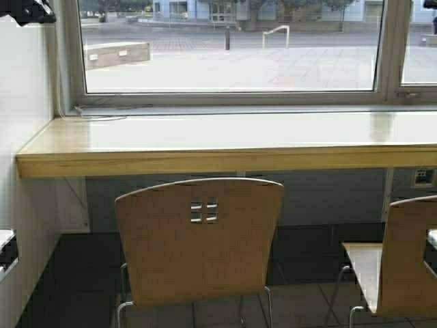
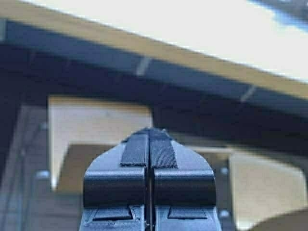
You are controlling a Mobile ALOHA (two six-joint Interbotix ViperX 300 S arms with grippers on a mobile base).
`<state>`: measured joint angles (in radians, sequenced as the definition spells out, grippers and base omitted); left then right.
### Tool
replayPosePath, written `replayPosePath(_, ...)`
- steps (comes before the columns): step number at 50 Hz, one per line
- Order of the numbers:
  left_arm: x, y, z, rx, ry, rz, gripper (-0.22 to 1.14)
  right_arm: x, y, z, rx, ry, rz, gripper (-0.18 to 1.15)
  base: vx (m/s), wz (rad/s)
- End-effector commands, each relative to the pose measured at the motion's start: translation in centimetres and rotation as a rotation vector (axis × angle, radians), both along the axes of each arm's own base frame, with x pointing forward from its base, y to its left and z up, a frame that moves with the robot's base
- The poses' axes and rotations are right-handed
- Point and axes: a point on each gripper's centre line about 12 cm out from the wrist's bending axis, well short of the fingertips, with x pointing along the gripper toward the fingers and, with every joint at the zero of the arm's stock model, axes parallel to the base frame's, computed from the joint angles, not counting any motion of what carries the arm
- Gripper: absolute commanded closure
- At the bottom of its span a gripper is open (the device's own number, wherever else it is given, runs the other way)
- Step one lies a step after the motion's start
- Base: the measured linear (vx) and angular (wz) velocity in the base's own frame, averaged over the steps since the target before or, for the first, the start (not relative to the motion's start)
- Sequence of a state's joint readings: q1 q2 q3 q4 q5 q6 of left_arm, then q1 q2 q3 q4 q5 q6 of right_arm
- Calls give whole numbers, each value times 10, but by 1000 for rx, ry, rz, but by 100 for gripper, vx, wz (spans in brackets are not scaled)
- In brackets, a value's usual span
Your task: Push the chairs under the table
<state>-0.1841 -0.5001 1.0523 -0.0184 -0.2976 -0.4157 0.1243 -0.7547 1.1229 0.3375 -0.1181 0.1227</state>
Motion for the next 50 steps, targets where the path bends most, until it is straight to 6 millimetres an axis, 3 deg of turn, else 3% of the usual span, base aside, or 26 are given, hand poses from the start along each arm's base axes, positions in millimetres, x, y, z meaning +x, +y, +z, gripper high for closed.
replayPosePath(1, 21, -16, -30, -104, 131, 16, 88, 21, 20, -11, 45, 79, 43, 92, 22, 6)
replayPosePath(5, 36, -35, -56, -176, 238, 26, 88, 36, 34, -30, 56, 164, 68, 92, 19, 8)
replayPosePath(11, 64, -58, -95, -237, 361, 50, 88, 75, 59, -55, 55, 277, 96, 92, 16, 7)
replayPosePath(20, 91, -93, -142, -369, 490, 113, 88, 126, 75, -107, 131, 449, 26, 91, 12, 4)
replayPosePath(30, 107, -108, -174, -517, 566, 223, 87, 157, 92, -157, 238, 627, -26, 91, 12, 1)
replayPosePath(36, 113, -111, -183, -565, 587, 264, 85, 168, 97, -174, 265, 672, -37, 87, 12, 0)
replayPosePath(39, 116, -112, -186, -580, 590, 279, 78, 173, 100, -178, 273, 682, -38, 78, 13, 2)
replayPosePath(42, 120, -114, -191, -586, 593, 288, 63, 178, 103, -181, 292, 701, -35, 58, 12, 4)
replayPosePath(50, 124, -120, -196, -613, 611, 305, 0, 182, 107, -193, 418, 788, -77, -9, 12, 4)
